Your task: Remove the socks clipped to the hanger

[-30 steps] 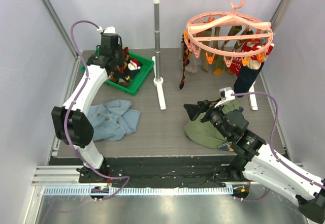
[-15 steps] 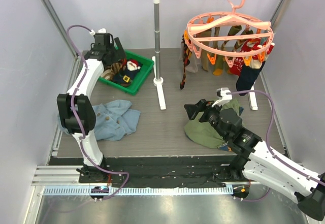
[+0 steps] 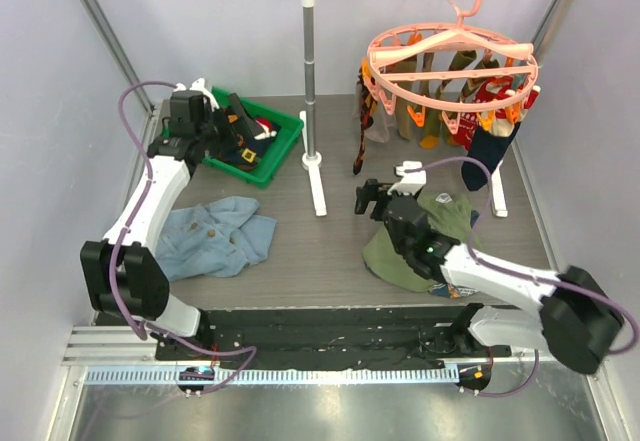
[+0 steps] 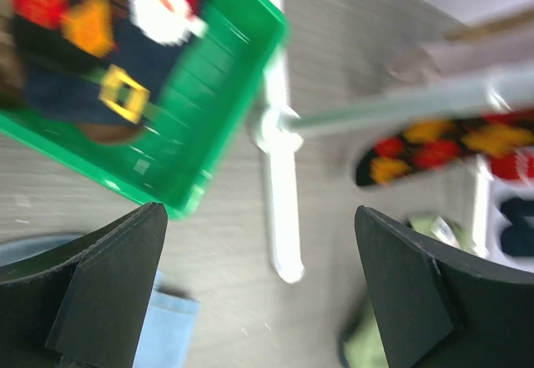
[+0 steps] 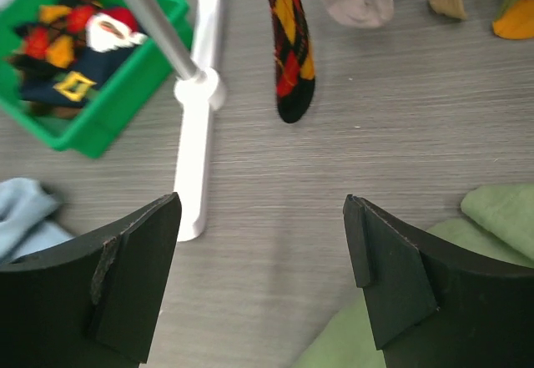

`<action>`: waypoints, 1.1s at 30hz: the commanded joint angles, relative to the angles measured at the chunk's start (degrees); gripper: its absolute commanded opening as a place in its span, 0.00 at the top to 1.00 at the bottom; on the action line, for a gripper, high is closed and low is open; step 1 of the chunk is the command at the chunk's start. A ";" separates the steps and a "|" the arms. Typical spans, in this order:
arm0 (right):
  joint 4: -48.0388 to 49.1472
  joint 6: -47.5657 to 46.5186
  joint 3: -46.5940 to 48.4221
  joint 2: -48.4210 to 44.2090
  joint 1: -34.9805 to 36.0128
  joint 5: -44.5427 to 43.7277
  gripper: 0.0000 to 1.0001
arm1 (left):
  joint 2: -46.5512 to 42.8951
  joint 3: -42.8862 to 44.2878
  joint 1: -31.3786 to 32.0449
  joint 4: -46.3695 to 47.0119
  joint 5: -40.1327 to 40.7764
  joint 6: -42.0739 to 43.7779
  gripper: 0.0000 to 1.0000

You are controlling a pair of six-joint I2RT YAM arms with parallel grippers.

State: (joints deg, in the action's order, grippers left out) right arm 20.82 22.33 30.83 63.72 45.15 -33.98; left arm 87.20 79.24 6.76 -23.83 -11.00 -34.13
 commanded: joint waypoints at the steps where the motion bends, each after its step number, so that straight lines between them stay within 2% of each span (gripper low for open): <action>1: 10.55 -3.08 7.12 9.74 -0.50 -7.06 0.14 | -4.40 -4.96 1.32 3.09 -11.31 -2.43 0.00; 7: 20.39 -9.23 11.79 21.94 -1.02 -11.90 0.16 | -9.32 -11.64 2.02 2.65 -15.70 -1.64 0.00; 11: 28.29 -12.47 14.34 28.72 -1.64 -12.43 0.16 | -12.31 -14.64 2.90 3.79 -15.01 -1.55 0.00; 16: 31.38 -19.06 21.37 35.49 -2.69 -17.09 0.16 | -13.46 -14.20 3.08 3.53 -15.10 -1.29 0.00; 24: 27.17 -19.96 29.63 42.70 -6.82 -20.69 0.20 | -14.34 -14.99 3.08 3.80 -14.40 -1.47 0.00; 27: 27.26 -20.30 31.21 44.90 -7.44 -19.55 0.28 | -14.34 -14.82 3.08 3.53 -13.96 -1.64 0.00; 30: 27.43 -21.18 32.27 45.79 -7.88 -18.23 0.50 | -14.69 -15.08 3.08 3.44 -13.43 -1.55 0.00; 31: 27.52 -21.27 32.54 46.31 -8.05 -17.97 0.60 | -14.86 -15.00 3.08 3.53 -13.25 -1.47 0.00; 32: 27.52 -21.71 32.71 46.49 -8.06 -17.71 0.65 | -14.95 -15.08 3.08 3.45 -13.08 -1.47 0.00; 33: 27.52 -22.06 32.89 46.58 -7.97 -17.01 0.76 | -14.95 -15.08 3.08 3.44 -12.90 -1.47 0.00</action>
State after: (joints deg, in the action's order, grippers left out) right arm 45.30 1.50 61.04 110.10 36.99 -50.83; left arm 74.61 64.27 9.69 -22.50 -24.36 -35.59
